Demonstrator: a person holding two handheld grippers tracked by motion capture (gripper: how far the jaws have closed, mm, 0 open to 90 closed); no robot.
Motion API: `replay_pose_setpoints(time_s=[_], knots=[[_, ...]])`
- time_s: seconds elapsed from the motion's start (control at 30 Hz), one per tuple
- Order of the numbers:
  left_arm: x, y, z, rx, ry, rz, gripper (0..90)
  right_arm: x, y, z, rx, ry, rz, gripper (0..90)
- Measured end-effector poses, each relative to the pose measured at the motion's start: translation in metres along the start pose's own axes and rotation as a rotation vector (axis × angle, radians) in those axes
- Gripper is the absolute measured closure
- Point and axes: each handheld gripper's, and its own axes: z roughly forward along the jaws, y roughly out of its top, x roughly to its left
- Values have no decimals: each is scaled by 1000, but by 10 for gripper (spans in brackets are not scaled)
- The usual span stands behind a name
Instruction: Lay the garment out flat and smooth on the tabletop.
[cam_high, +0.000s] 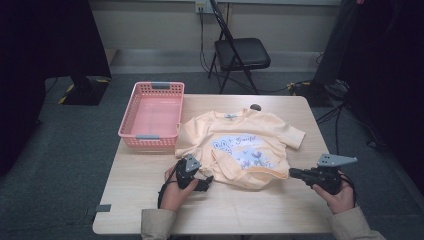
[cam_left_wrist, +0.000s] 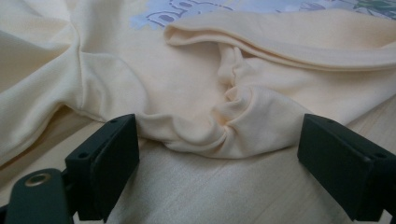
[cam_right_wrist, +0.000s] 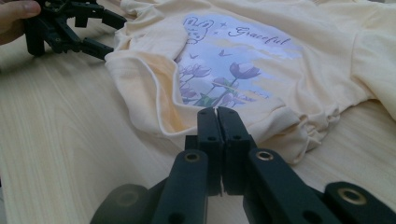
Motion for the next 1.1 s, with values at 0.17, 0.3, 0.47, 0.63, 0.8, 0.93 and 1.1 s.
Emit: replay_pose_setpoints(time_s=[0.17, 0.3, 0.47, 0.63, 0.8, 0.93, 1.1], knots=[[0, 0, 0, 0, 1, 2, 120, 1, -9, -7, -3, 4, 7, 889], [0, 0, 0, 0, 1, 2, 121, 3, -15, -12, -6, 2, 9, 889], [0, 0, 0, 0, 1, 2, 120, 7, -21, -17, -4, 6, 13, 889], [0, 0, 0, 0, 1, 2, 121, 13, -28, -21, -11, 8, 13, 889], [0, 0, 0, 0, 1, 2, 120, 18, -30, -24, -14, 17, 7, 889], [0, 0, 0, 0, 1, 1, 120, 20, -34, -27, -6, 20, 5, 889], [0, 0, 0, 0, 1, 2, 121, 23, -41, -34, -5, 13, 10, 888]])
